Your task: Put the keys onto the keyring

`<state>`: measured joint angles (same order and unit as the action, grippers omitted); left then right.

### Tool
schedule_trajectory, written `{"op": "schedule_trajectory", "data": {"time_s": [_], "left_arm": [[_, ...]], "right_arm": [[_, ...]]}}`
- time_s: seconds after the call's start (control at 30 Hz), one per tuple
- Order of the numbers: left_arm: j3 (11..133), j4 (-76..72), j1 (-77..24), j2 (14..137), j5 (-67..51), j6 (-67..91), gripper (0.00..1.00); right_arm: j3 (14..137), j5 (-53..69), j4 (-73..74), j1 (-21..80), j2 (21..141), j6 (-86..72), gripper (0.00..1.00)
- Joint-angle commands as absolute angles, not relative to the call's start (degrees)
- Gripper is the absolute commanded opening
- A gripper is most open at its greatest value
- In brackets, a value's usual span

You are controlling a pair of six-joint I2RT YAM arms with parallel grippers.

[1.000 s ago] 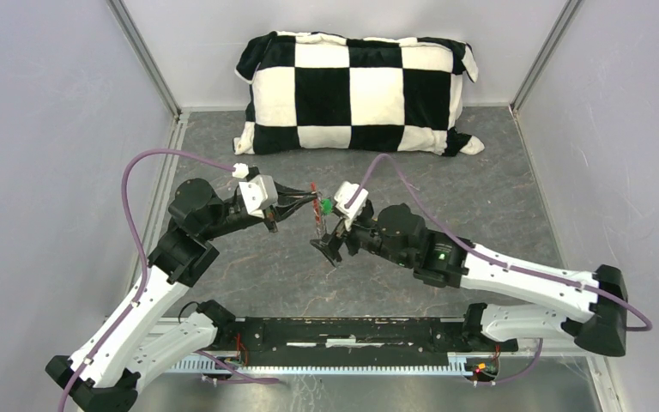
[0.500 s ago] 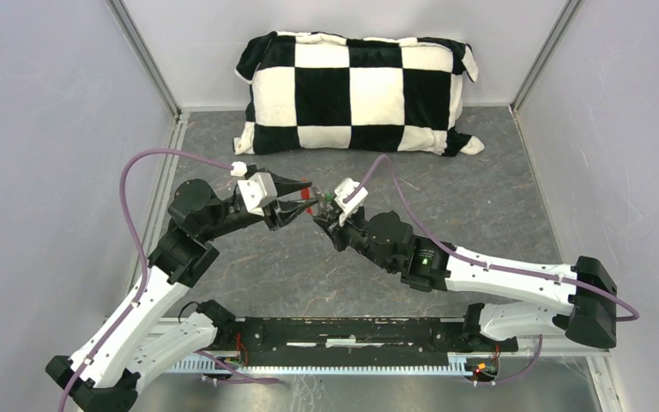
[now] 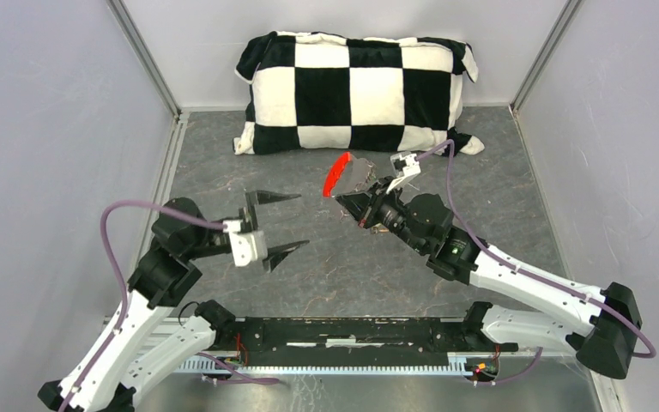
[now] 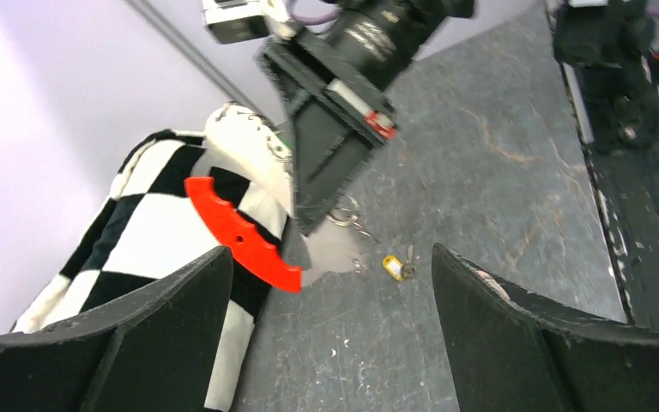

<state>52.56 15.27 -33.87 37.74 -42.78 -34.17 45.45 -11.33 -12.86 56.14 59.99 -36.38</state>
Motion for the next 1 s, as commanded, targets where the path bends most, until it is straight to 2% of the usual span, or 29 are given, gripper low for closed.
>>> {"op": "schedule_trajectory", "data": {"time_s": [0.0,0.37,0.5,0.73,0.97], "left_arm": [[49.34,22.29,-33.93,35.4,-48.53,-45.53,0.89],[38.65,5.99,-33.95,33.18,-41.09,-14.11,0.73],[37.66,3.65,-34.0,33.66,-39.6,-6.77,0.71],[36.26,-3.64,-33.99,35.99,-39.94,-2.06,0.74],[35.14,-6.88,-33.93,38.61,-41.34,-2.42,0.71]], "right_arm": [[44.58,-4.21,-18.53,54.5,58.2,-47.35,0.0],[38.11,-3.51,-33.27,54.15,55.45,-51.24,0.0],[36.54,-3.38,-36.7,54.14,55.02,-51.71,0.0],[34.94,-2.59,-40.49,54.21,55.97,-54.42,0.0],[35.16,-1.59,-41.56,54.14,57.25,-55.03,0.0]]}}
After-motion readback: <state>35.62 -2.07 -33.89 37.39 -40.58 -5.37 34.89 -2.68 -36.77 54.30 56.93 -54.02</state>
